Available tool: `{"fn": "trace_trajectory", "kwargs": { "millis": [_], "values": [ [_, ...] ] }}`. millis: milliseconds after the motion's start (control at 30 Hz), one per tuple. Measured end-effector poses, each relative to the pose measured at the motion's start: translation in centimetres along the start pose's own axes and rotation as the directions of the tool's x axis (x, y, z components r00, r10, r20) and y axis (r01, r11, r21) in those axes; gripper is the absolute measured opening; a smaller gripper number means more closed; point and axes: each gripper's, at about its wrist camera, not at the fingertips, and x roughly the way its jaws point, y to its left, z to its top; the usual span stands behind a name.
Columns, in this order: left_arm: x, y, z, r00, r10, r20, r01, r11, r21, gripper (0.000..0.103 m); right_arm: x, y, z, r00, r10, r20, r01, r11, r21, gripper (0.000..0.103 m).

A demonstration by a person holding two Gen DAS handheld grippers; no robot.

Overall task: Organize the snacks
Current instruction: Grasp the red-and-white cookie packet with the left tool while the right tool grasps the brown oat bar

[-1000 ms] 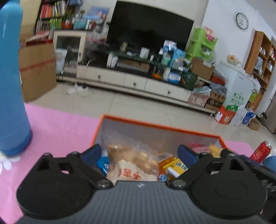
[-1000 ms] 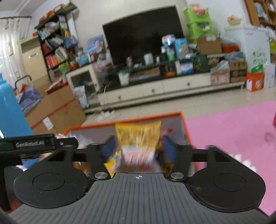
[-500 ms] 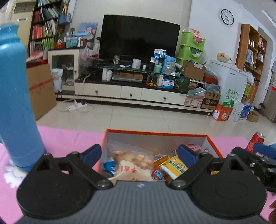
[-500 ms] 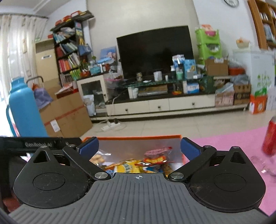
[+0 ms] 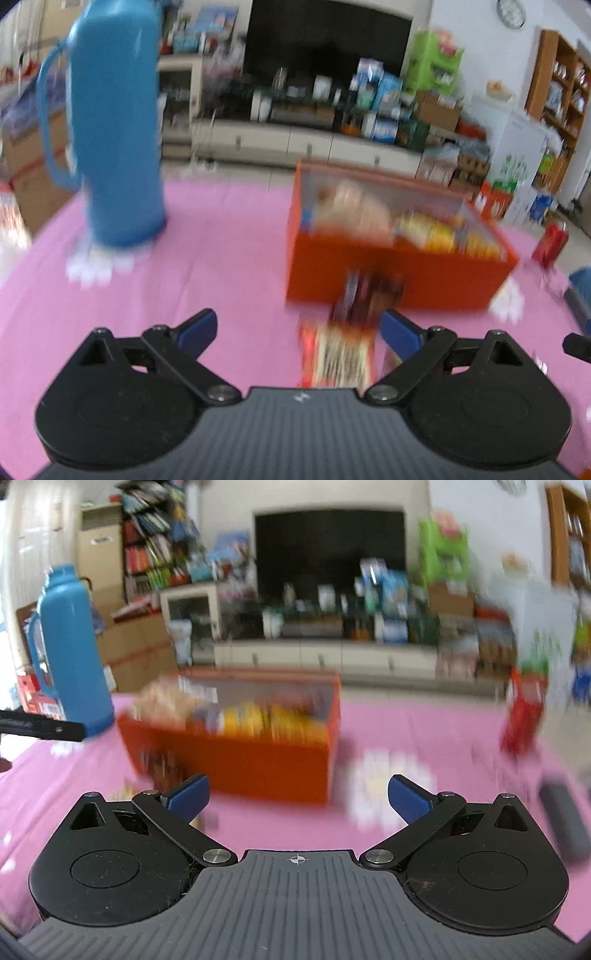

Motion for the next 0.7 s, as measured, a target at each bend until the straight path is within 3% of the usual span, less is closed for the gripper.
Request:
{"fn": "trace_trajectory", "kwargs": {
  "millis": [100,200,367,567,700],
  "values": [
    [0.9,-0.3,-2.5,0.997,-0.015,-0.074,0.019,0.999,0.050,0.094,-0.6,-2.0,-3.2,0.990,0.092,-0.106,-0.073,0.982,0.175,0.093],
    [2.0,-1.4,-3.2,0.996,0.014,-0.091,-0.003,0.994,0.113,0.094,-0.7,-3.4,-4.5,0.979,0.161,-0.121,-0.125,0.957,0.262,0.093],
    [4.6,-3.4,-1.5,0.998,0.012,-0.063,-0.003,0.989,0.149,0.094,0.8,-4.2,-5.0,0.988,0.053,-0.142,-0.022,0.977,0.212,0.093],
    [8.7,-4.1,-0.7,0.994,0.028,-0.103,-0.017,0.994,0.110,0.093,5.2,-4.1,-5.0,0.974,0.048,-0.222,0.009,0.968,0.249,0.093],
    [10.1,-4.2,-1.5,0.989,0.079,-0.126,-0.059,0.986,0.158,0.091,6.7,-3.7,-4.9,0.968,0.057,-0.243,0.011,0.963,0.271,0.093]
  ]
}}
